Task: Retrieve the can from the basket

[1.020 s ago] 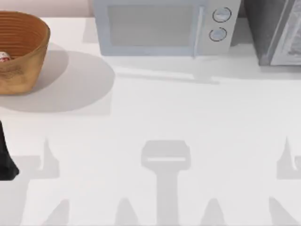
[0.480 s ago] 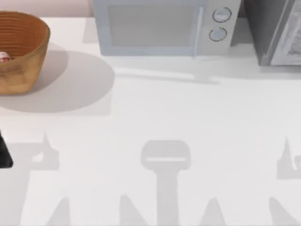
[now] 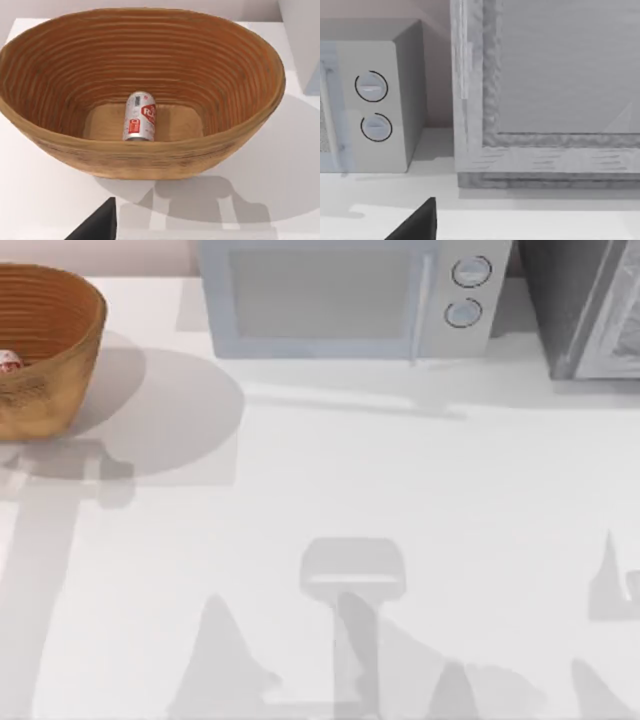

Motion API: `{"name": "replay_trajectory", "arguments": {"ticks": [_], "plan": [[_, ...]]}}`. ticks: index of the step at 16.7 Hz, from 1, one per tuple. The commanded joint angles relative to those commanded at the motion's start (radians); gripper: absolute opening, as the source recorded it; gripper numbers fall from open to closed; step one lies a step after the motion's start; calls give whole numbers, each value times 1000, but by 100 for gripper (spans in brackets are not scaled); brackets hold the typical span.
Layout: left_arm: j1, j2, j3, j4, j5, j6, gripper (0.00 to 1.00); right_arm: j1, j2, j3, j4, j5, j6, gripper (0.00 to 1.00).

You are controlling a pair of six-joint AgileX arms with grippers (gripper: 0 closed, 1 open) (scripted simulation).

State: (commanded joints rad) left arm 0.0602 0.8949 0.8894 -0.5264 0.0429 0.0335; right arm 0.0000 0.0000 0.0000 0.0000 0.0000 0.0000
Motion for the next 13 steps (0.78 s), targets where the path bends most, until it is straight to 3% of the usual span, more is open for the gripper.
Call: {"name": "replay_trajectory", "arguments": {"ticks": [13], "plan": [[67,1243,1280,-670,79,102,100,0,0,0,0,0,0,100]]}}
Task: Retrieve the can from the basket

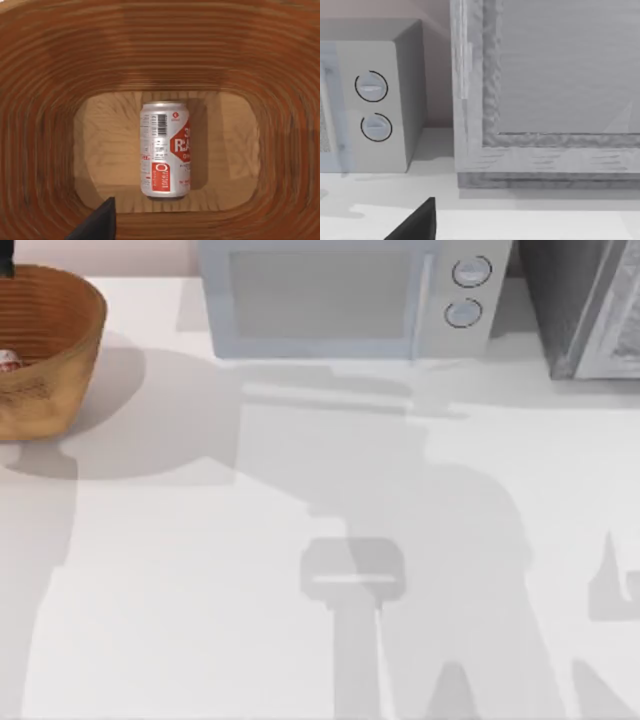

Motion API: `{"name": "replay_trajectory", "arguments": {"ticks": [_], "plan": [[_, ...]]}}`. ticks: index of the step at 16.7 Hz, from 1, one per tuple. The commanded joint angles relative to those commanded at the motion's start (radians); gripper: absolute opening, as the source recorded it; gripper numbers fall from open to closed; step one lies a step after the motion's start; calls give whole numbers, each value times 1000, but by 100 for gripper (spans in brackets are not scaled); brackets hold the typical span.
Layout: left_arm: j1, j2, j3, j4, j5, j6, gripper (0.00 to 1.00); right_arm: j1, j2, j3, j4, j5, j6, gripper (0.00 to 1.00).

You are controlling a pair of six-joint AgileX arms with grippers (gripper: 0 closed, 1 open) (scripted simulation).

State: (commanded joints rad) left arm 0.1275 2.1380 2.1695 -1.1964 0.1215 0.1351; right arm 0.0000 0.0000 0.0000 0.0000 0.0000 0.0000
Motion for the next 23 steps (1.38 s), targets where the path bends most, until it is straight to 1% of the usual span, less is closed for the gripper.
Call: {"name": "replay_trajectory", "arguments": {"ticks": [5,8,10,18,20,23], "plan": [[25,336,327,-199,16,37,100,0,0,0,0,0,0,100],[37,458,445,-281,20,52,100,0,0,0,0,0,0,100],[41,496,482,-308,21,58,100,0,0,0,0,0,0,100],[37,501,470,-296,20,55,100,0,0,0,0,0,0,100],[35,493,411,-239,20,52,100,0,0,0,0,0,0,100],[30,481,271,-121,20,47,100,0,0,0,0,0,0,100]]}}
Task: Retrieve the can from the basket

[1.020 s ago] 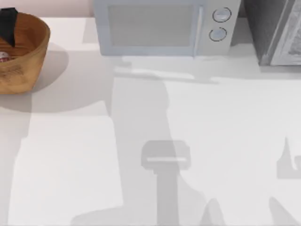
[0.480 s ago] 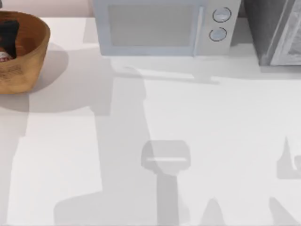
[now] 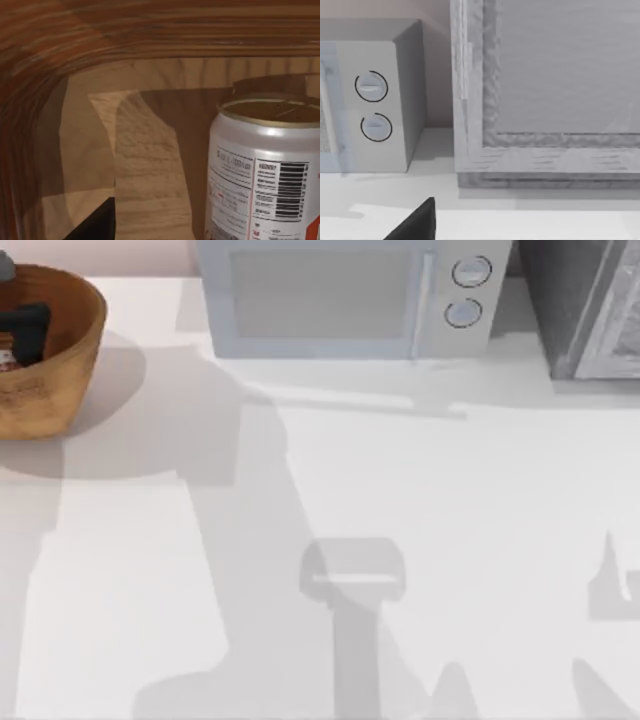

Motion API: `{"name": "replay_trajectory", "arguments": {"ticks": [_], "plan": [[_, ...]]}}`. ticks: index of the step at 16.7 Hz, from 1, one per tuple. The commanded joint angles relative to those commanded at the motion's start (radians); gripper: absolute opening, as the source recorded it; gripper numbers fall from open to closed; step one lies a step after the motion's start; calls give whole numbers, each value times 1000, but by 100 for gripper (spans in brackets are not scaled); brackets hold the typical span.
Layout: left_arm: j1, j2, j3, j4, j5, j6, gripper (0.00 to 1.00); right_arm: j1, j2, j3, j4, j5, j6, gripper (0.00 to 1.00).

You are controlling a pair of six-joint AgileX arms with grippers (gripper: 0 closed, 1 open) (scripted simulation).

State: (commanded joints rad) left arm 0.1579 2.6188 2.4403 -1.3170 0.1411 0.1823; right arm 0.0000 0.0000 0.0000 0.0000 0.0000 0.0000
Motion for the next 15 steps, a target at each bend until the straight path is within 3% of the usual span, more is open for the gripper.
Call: {"name": "replay_trajectory", "arguments": {"ticks": [7,15], "plan": [[-3,-6,-73,72,0,-3,100,0,0,0,0,0,0,100],[-3,-6,-73,72,0,-3,40,0,0,0,0,0,0,100]]}}
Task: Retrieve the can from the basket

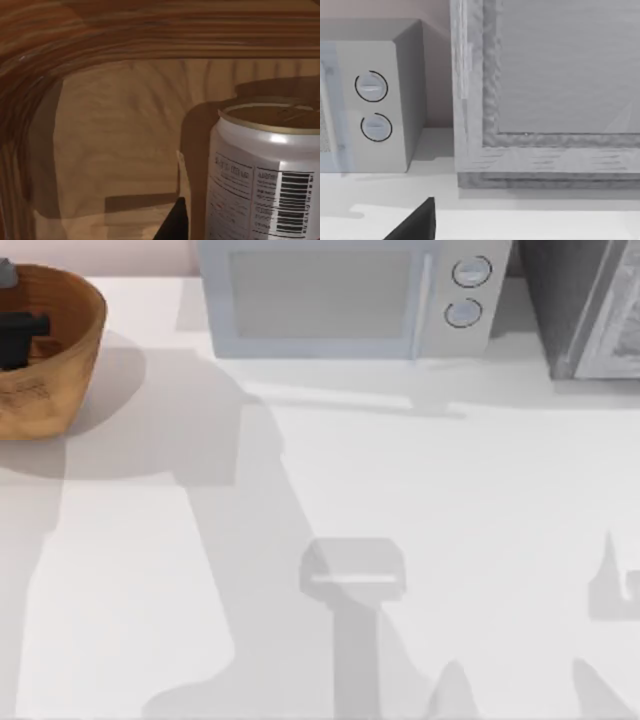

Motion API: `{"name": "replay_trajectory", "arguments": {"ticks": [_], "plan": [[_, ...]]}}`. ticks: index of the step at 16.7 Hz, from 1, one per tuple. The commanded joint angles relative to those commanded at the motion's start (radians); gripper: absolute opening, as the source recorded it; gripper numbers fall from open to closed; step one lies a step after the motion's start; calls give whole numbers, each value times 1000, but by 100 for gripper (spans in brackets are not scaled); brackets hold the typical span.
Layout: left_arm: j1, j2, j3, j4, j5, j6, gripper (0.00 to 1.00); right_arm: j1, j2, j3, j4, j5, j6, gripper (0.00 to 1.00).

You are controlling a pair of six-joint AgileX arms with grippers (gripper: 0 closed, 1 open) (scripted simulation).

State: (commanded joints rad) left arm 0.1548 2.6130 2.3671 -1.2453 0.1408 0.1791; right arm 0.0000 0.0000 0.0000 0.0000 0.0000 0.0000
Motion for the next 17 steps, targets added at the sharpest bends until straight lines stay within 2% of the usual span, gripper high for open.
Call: {"name": "replay_trajectory", "arguments": {"ticks": [5,13,14,17], "plan": [[0,0,0,0,0,0,2,0,0,0,0,0,0,100],[0,0,0,0,0,0,0,0,0,0,0,0,0,100],[2,-72,-43,-7,0,-21,0,0,0,0,0,0,0,100],[1,-97,-71,9,-3,-24,0,0,0,0,0,0,0,100]]}}
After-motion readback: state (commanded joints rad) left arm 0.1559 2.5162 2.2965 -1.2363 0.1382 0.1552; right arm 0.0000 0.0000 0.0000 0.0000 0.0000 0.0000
